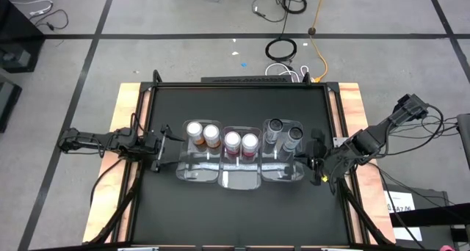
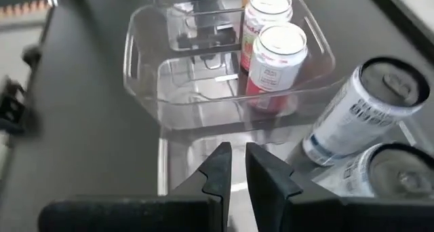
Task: Sort soda cans
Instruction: Return to Home Position
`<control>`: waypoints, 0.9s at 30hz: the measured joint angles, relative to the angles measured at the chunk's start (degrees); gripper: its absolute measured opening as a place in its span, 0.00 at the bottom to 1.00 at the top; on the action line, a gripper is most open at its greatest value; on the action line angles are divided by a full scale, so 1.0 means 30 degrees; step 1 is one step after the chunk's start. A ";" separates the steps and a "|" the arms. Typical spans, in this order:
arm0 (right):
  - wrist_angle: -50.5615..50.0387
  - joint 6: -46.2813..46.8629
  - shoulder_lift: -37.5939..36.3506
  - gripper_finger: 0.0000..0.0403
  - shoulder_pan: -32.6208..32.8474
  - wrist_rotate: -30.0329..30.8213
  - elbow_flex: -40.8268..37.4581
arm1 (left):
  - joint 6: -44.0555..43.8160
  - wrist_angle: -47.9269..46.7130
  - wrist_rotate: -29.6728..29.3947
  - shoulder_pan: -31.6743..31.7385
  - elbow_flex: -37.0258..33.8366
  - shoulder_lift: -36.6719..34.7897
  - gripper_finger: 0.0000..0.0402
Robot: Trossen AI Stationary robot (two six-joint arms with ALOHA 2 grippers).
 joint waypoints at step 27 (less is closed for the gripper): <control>0.8076 -1.3240 -1.2287 0.09 -0.4716 -0.5058 -0.6976 | 0.0000 0.0000 0.0000 0.0007 0.0000 0.0006 0.97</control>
